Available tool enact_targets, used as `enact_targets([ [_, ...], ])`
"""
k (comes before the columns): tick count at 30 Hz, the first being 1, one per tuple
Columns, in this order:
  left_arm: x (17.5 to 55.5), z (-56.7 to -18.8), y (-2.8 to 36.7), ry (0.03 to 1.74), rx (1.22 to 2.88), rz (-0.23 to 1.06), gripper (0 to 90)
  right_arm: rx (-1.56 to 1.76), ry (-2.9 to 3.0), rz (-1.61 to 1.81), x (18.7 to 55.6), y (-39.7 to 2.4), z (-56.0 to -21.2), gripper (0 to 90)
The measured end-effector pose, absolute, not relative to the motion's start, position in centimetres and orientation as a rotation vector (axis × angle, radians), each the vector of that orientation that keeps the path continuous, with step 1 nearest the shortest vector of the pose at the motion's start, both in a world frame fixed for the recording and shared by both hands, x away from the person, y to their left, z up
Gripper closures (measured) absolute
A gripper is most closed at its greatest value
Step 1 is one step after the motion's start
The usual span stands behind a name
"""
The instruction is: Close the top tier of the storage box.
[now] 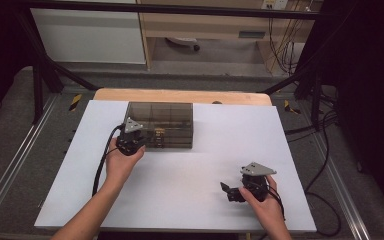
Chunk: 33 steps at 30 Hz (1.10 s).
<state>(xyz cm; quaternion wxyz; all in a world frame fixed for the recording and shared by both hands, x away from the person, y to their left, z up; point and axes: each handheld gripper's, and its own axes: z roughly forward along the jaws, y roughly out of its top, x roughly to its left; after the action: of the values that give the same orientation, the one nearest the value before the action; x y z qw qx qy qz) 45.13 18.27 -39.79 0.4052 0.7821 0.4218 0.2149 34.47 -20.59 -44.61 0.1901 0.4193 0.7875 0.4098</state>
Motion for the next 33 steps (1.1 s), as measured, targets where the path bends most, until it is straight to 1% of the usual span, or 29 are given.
enact_targets([
  [8, 45.0, -39.6, 18.3, 1.050, 1.991, 0.575, 89.8, 1.173, 2.218, 1.154, 34.5, -20.6, -44.6, 2.7],
  [14, 44.7, -38.9, 18.7, 1.040, 1.963, 0.593, 89.9, 1.160, 2.222, 1.151, 34.5, -20.6, -44.6, 2.7],
  [33, 43.6, -37.8, 18.7, 0.993, 1.948, 0.572, 89.9, 1.159, 2.229, 1.151, 34.4, -20.4, -44.6, 2.7],
])
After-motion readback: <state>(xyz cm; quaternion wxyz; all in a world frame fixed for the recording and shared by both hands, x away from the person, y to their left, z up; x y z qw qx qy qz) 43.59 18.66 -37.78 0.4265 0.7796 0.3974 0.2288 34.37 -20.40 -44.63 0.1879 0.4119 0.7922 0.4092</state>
